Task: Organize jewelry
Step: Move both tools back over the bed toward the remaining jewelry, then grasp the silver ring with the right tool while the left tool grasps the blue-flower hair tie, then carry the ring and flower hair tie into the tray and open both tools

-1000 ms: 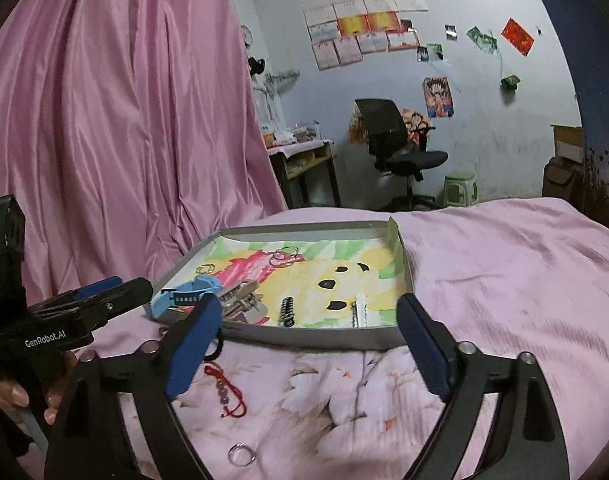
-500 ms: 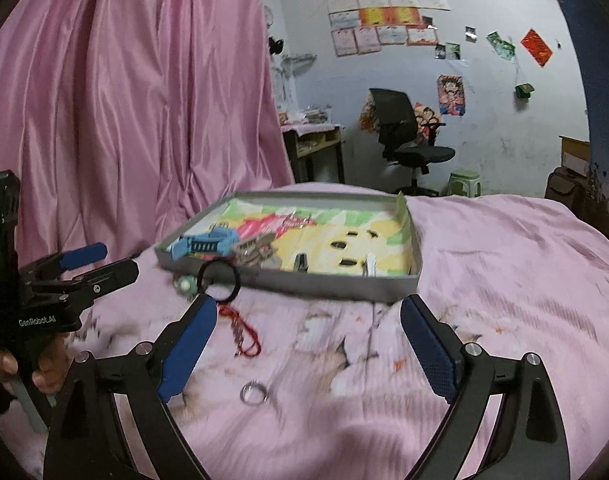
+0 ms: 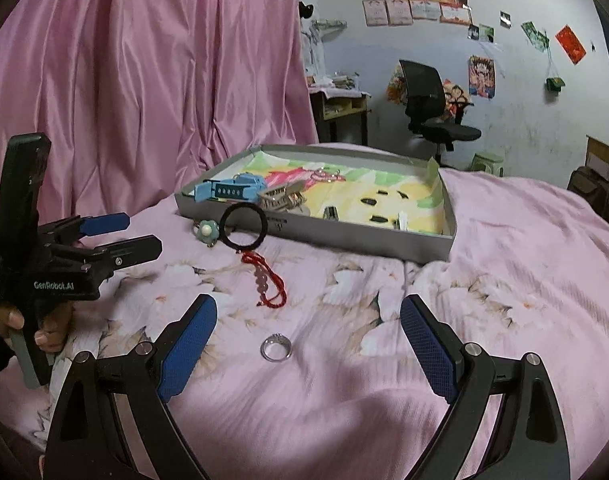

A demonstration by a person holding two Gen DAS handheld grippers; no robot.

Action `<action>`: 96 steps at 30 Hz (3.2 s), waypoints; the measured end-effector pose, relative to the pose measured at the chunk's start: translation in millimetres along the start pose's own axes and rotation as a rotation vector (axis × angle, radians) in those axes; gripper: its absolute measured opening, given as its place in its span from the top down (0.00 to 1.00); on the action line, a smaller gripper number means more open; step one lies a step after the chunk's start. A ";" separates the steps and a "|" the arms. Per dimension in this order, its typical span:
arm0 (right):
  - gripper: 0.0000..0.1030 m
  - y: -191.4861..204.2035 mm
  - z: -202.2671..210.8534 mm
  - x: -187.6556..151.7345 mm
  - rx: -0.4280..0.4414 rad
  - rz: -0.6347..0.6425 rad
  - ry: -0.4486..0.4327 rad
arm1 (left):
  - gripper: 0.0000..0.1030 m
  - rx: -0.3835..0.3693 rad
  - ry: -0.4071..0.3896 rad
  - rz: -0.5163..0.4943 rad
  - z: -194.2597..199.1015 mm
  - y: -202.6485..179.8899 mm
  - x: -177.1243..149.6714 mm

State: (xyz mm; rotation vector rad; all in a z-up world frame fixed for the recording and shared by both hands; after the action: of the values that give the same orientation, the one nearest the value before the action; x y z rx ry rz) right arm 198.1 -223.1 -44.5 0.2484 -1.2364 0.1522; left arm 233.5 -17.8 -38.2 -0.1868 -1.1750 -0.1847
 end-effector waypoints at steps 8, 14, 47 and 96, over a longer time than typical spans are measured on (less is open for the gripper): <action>0.41 9.5 -12.0 -12.9 0.044 0.014 0.070 | 0.04 -0.019 0.030 -0.012 -9.0 -3.9 -7.2; 0.59 18.1 -20.8 -25.0 0.083 0.028 0.135 | 0.04 -0.024 0.049 -0.016 -14.9 -4.8 -10.2; 0.82 13.1 -65.3 -42.9 0.109 -0.058 0.247 | 0.71 -0.045 0.171 -0.008 -77.0 -1.7 -7.2; 0.82 -66.8 -115.6 64.5 0.000 -0.140 0.014 | 0.77 -0.158 0.084 0.025 -111.3 -79.4 65.8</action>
State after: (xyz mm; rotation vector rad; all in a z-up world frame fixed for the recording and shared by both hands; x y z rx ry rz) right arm 341.2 -257.6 -25.8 0.3328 -1.2008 0.0330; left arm 338.7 -124.6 -15.0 -0.3297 -1.0739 -0.2610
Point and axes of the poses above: each gripper's, at about its wrist camera, not at the fingertips, and z roughly against the way its jaws point, y to its left, x to its top, the point moved 7 cm from there along -z, roughly the way its jaws point, and after that the axes turned 14 degrees about -y, right-handed, at the moved point
